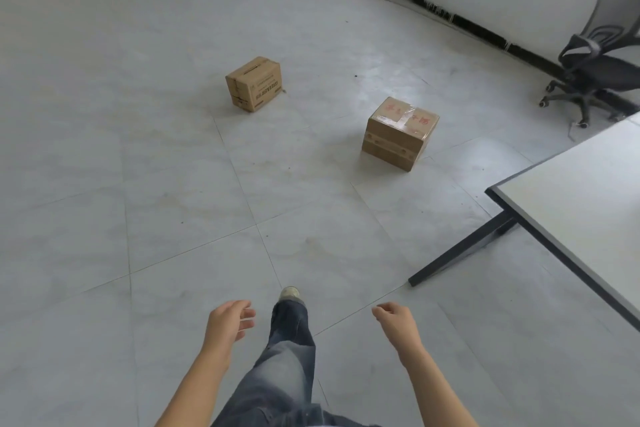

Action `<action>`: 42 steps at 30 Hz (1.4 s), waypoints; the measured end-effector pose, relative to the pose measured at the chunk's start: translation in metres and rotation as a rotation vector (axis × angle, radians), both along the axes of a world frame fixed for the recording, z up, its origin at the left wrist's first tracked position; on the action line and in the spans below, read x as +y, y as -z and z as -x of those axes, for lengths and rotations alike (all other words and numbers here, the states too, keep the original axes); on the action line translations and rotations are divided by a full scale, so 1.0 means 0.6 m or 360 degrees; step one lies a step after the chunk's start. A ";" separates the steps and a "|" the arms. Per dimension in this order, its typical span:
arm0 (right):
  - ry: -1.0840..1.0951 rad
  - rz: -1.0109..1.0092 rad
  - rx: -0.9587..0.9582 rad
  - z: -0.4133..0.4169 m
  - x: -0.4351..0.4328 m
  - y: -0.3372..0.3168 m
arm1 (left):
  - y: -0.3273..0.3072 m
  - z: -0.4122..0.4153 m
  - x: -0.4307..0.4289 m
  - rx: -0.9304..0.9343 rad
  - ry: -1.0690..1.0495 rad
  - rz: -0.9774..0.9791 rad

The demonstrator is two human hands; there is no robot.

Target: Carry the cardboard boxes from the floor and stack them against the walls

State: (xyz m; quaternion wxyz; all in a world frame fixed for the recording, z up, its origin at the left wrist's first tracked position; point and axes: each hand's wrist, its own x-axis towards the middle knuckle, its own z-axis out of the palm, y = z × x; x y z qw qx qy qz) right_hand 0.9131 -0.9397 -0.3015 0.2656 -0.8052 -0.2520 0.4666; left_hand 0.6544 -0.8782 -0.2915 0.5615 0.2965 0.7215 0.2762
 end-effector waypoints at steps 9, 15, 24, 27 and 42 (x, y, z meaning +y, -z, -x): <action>0.0200 -0.0025 -0.0071 -0.106 0.312 -0.023 | -0.032 -0.124 0.406 -0.0099 0.0152 -0.0116; 0.0466 -0.0092 -0.0075 -0.198 0.445 -0.048 | -0.036 -0.254 0.587 -0.0111 0.0442 -0.0067; 0.0529 -0.0039 -0.0009 -0.396 0.648 0.002 | 0.020 -0.476 0.793 -0.0046 0.0623 0.0061; 0.0528 -0.0148 -0.0058 -0.510 0.756 -0.003 | 0.013 -0.559 0.881 -0.0031 0.0579 0.0006; 0.0489 0.0041 0.0058 -0.780 1.071 0.031 | 0.074 -0.807 1.183 0.0096 0.0464 0.0187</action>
